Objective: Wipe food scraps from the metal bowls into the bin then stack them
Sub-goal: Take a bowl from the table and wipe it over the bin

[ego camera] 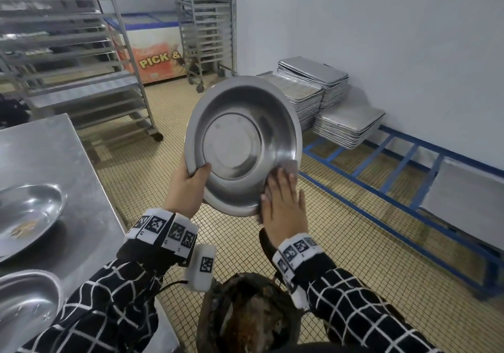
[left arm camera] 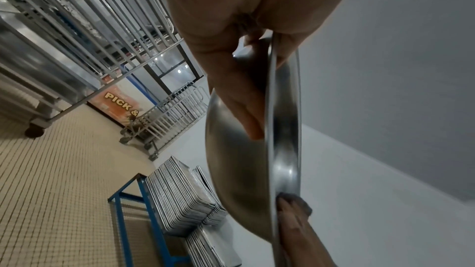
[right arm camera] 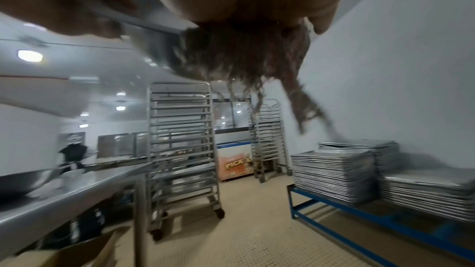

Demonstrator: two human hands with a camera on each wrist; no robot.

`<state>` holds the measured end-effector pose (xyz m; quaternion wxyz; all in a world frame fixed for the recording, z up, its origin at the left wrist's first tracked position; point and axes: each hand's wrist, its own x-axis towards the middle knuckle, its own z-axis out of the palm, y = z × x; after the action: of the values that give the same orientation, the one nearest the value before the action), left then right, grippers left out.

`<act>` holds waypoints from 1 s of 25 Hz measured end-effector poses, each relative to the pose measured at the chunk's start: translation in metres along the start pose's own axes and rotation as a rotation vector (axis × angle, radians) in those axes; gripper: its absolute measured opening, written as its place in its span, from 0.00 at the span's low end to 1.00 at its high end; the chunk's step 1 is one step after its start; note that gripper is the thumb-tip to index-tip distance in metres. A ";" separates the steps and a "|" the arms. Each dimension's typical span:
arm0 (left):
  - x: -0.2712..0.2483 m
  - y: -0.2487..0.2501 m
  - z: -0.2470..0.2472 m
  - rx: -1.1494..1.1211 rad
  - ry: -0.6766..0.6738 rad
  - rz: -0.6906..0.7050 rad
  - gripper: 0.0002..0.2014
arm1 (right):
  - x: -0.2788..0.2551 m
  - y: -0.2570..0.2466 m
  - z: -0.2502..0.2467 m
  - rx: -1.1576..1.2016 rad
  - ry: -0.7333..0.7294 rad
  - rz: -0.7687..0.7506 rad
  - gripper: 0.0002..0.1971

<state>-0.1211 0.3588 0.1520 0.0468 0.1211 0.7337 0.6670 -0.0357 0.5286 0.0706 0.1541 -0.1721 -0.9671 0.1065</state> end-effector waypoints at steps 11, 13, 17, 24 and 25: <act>0.005 -0.019 -0.014 0.003 -0.117 -0.237 0.13 | 0.067 0.043 -0.056 0.585 0.261 0.274 0.23; 0.006 -0.022 -0.018 -0.007 -0.102 -0.230 0.13 | 0.066 0.042 -0.058 0.583 0.204 0.338 0.17; 0.000 -0.029 -0.010 0.050 0.135 -0.031 0.21 | 0.057 0.034 -0.046 0.682 0.264 0.480 0.13; -0.026 -0.026 0.033 -0.083 -0.050 -0.054 0.16 | 0.049 -0.010 -0.033 1.145 0.481 0.690 0.13; -0.028 -0.020 0.035 -0.095 -0.051 -0.083 0.09 | 0.048 -0.013 -0.032 1.156 0.444 0.652 0.14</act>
<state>-0.0880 0.3840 0.1261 0.0989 0.1053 0.7040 0.6954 -0.0721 0.5396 0.1160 0.3752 -0.3615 -0.6000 0.6071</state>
